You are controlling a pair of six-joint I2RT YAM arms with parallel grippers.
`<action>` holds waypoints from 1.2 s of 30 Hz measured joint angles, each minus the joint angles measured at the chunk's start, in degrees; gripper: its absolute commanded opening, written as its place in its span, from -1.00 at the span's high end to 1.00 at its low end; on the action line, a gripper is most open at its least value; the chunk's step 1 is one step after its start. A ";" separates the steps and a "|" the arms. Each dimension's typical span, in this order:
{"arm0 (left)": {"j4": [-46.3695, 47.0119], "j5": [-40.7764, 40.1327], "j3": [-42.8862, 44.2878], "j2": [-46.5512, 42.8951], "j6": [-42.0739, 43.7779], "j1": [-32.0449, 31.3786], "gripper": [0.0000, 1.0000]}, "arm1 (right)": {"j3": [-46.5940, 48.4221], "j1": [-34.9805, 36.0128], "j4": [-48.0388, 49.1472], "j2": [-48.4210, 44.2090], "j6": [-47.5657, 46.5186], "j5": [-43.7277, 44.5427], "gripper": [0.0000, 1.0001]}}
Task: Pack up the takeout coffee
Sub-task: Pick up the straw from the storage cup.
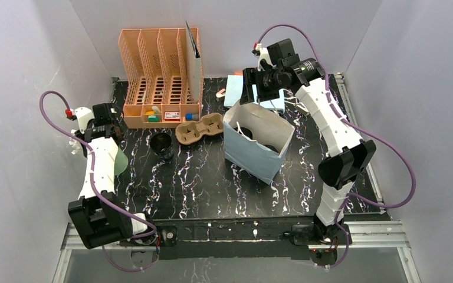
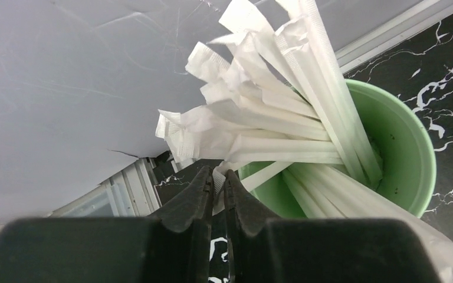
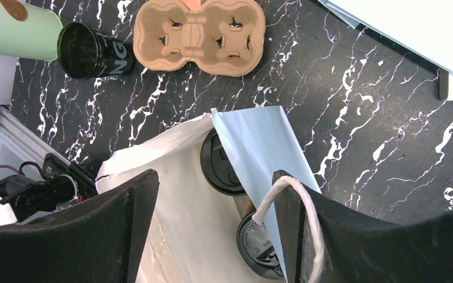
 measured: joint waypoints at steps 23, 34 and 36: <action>-17.84 6.95 17.62 0.55 -11.91 0.00 1.00 | -0.09 -1.40 0.02 0.11 0.44 -4.15 -0.47; -31.21 13.09 31.21 -0.46 -19.26 0.00 1.00 | -0.81 -1.62 0.09 0.09 0.98 -5.84 -0.45; -33.29 13.79 35.34 -0.42 -19.67 0.00 1.00 | -1.33 -1.64 0.20 0.04 1.22 -5.88 -0.45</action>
